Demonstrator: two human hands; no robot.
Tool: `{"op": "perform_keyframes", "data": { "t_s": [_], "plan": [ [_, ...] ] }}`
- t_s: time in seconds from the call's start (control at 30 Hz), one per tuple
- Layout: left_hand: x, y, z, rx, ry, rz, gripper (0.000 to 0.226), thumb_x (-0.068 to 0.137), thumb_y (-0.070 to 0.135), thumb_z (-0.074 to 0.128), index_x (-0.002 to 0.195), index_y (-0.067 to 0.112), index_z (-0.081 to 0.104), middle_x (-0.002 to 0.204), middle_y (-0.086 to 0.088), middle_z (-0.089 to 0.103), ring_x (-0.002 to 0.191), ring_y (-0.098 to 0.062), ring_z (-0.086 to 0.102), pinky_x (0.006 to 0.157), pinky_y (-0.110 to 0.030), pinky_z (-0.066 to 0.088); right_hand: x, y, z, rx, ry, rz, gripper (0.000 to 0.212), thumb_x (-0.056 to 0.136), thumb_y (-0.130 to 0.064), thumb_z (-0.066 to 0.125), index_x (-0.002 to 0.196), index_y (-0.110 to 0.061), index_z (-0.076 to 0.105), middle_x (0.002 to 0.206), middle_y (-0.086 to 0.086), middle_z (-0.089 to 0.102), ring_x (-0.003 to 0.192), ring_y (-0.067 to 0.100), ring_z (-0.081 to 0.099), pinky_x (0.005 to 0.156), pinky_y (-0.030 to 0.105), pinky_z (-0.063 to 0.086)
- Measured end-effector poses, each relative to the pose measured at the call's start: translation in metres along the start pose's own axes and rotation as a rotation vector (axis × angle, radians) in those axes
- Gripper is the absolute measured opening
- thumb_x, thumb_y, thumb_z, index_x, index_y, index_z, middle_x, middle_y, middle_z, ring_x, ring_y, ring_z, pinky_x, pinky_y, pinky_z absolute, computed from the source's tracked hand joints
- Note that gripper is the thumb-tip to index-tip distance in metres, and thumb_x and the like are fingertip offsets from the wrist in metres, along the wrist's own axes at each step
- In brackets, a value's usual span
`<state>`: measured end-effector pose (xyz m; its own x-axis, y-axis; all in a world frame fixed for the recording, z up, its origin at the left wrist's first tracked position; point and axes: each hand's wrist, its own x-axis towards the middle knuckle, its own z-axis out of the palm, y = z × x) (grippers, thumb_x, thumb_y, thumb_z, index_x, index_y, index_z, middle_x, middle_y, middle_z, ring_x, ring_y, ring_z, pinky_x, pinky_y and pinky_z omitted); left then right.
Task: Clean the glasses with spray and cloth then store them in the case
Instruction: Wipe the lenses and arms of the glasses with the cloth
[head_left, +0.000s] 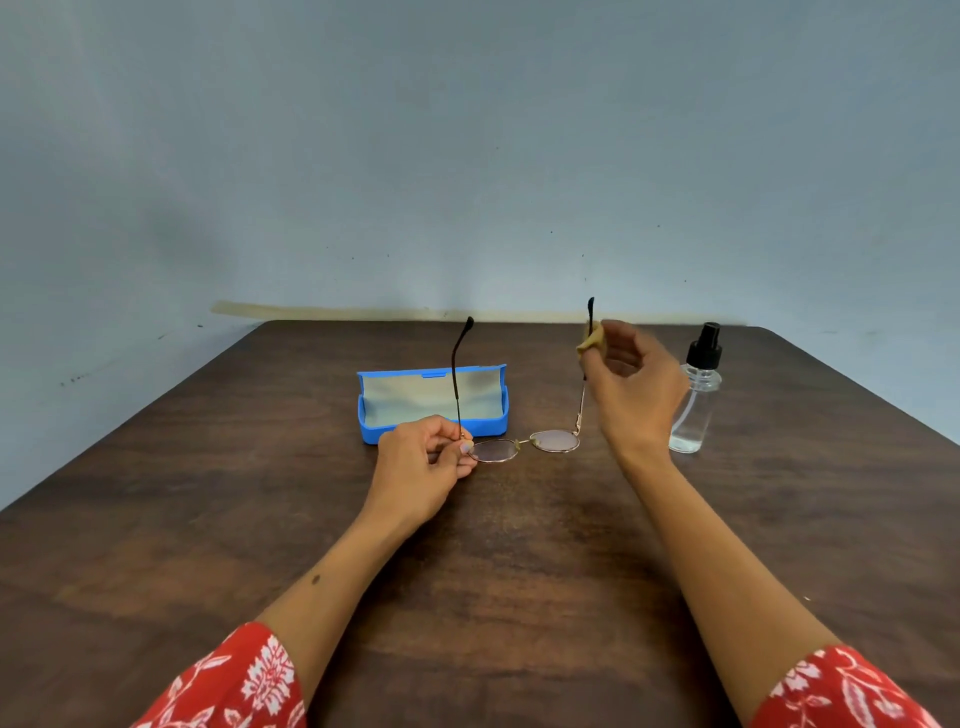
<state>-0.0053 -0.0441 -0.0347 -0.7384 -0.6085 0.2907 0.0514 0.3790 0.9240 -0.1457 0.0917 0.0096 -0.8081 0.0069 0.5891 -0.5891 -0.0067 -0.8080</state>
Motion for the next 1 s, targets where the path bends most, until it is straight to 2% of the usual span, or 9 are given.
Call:
{"op": "perform_keyframes", "data": {
  "t_s": [0.07,0.2,0.3,0.37,0.53,0.7,0.8,0.9,1.0],
  "plan": [
    [0.0,0.0,0.0,-0.001,0.0,0.003,0.013,0.086,-0.003,0.061,0.081,0.009,0.066,0.074,-0.007,0.07,0.065,-0.005,0.07,0.06,-0.011,0.053,0.0,0.0,0.0,-0.011,-0.009,-0.016,0.018,0.078,-0.016,0.071,0.094,-0.023,0.068,0.077,-0.018,0.066,0.069,-0.004,0.063,0.069,0.012,0.052],
    [0.0,-0.001,-0.001,-0.017,0.009,-0.001,0.021,0.086,-0.003,0.06,0.075,0.014,0.064,0.074,-0.007,0.07,0.066,-0.007,0.071,0.061,-0.013,0.054,-0.012,0.015,-0.004,-0.085,-0.129,-0.001,0.015,0.078,-0.018,0.071,0.093,-0.021,0.069,0.078,-0.013,0.068,0.07,-0.004,0.063,0.068,0.01,0.051],
    [0.001,-0.001,-0.001,-0.019,0.013,-0.008,0.021,0.086,-0.003,0.06,0.075,0.015,0.065,0.074,-0.007,0.07,0.066,-0.008,0.071,0.061,-0.013,0.054,-0.017,0.023,-0.005,-0.11,-0.198,0.087,0.013,0.076,-0.019,0.072,0.088,-0.022,0.069,0.075,-0.012,0.068,0.072,-0.001,0.064,0.071,0.017,0.054],
    [0.001,-0.001,-0.001,-0.016,0.01,-0.006,0.021,0.086,-0.002,0.061,0.075,0.015,0.065,0.074,-0.007,0.071,0.067,-0.008,0.071,0.061,-0.012,0.054,-0.016,0.022,-0.005,-0.099,-0.18,0.099,0.014,0.075,-0.019,0.073,0.087,-0.023,0.068,0.074,-0.013,0.068,0.072,0.001,0.065,0.071,0.017,0.054],
    [0.001,0.0,-0.001,-0.001,-0.004,0.008,0.021,0.087,-0.002,0.06,0.076,0.015,0.065,0.074,-0.006,0.071,0.067,-0.005,0.071,0.06,-0.011,0.053,-0.01,0.011,-0.003,0.024,-0.033,0.015,0.018,0.077,-0.018,0.073,0.092,-0.024,0.067,0.077,-0.017,0.066,0.069,-0.005,0.063,0.064,0.006,0.049],
    [0.002,0.001,-0.002,0.02,-0.006,0.003,0.021,0.087,0.0,0.06,0.078,0.017,0.065,0.077,-0.005,0.071,0.07,-0.007,0.071,0.063,-0.013,0.055,-0.019,0.024,-0.007,-0.161,-0.226,0.105,0.016,0.076,-0.019,0.073,0.091,-0.018,0.069,0.074,-0.011,0.066,0.069,-0.003,0.061,0.061,0.002,0.043],
    [0.001,0.0,-0.003,0.035,-0.01,0.012,0.022,0.087,0.0,0.06,0.077,0.018,0.066,0.076,-0.004,0.071,0.07,-0.006,0.071,0.063,-0.012,0.054,-0.016,0.014,-0.007,-0.094,-0.153,0.085,0.015,0.077,-0.016,0.072,0.092,-0.017,0.069,0.075,-0.011,0.067,0.069,-0.003,0.061,0.065,0.009,0.049],
    [0.002,-0.002,-0.002,0.052,-0.009,0.032,0.026,0.087,-0.002,0.059,0.075,0.019,0.066,0.074,-0.002,0.071,0.069,-0.005,0.071,0.064,-0.013,0.055,-0.009,0.001,-0.005,0.034,-0.016,0.034,0.018,0.078,-0.013,0.072,0.095,-0.018,0.068,0.077,-0.015,0.066,0.067,-0.004,0.061,0.065,0.007,0.049],
    [0.002,-0.002,-0.002,0.062,-0.01,0.033,0.026,0.087,-0.001,0.059,0.075,0.021,0.066,0.074,0.0,0.071,0.07,-0.005,0.071,0.066,-0.014,0.056,-0.01,0.004,-0.005,-0.021,-0.063,0.053,0.017,0.078,-0.014,0.072,0.094,-0.016,0.069,0.076,-0.015,0.065,0.067,-0.004,0.061,0.066,0.004,0.047]
  ]
}}
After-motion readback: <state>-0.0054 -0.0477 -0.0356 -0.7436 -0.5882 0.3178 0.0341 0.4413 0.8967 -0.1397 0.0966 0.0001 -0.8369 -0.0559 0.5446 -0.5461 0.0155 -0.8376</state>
